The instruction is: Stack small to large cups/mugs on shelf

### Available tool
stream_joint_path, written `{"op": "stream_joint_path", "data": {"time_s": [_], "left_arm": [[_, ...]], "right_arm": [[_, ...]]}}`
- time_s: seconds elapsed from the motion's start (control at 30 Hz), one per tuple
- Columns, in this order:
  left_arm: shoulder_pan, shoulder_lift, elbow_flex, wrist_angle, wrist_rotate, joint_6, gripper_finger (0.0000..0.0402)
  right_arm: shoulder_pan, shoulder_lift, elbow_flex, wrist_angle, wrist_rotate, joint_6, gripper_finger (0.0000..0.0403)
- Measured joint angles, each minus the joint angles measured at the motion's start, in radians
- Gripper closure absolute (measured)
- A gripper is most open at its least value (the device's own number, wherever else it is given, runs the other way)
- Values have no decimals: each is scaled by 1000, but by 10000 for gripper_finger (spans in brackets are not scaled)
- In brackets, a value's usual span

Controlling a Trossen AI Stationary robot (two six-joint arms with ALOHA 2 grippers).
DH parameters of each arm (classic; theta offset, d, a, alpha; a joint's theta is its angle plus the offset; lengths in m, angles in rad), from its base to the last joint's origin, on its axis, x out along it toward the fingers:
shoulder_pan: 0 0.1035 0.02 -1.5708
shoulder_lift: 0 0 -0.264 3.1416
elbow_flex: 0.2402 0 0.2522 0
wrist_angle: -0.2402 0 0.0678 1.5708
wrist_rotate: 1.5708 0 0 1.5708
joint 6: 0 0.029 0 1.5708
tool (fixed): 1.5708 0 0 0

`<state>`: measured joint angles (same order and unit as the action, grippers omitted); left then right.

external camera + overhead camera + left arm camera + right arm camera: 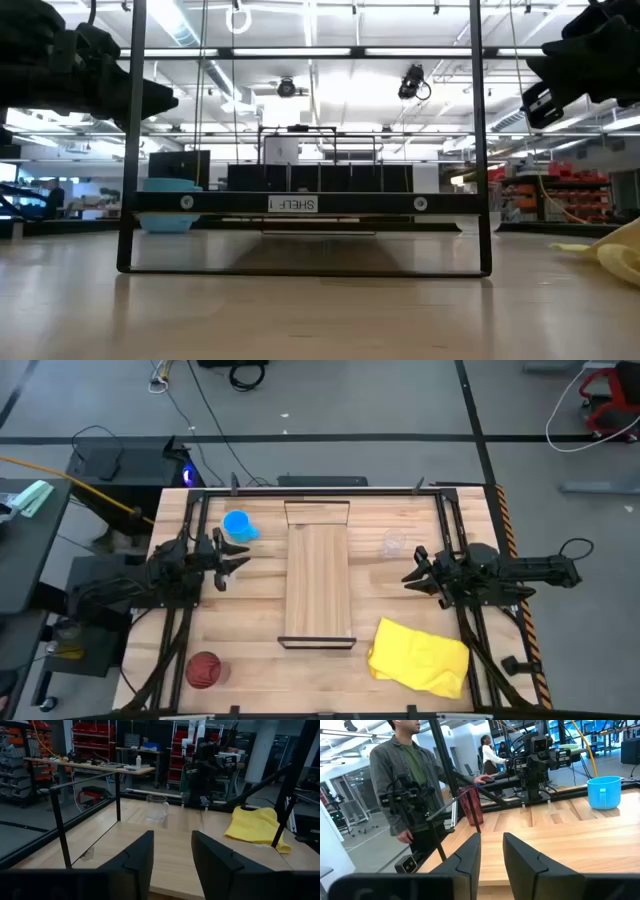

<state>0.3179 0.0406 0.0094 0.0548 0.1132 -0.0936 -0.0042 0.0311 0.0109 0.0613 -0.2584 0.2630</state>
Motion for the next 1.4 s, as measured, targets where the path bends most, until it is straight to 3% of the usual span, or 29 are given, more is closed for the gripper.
{"op": "stream_joint_path", "data": {"time_s": [1.4], "left_arm": [[0, 0, 0, 0, 0, 0, 259]], "right_arm": [[0, 0, 0, 0, 0, 0, 314]]}}
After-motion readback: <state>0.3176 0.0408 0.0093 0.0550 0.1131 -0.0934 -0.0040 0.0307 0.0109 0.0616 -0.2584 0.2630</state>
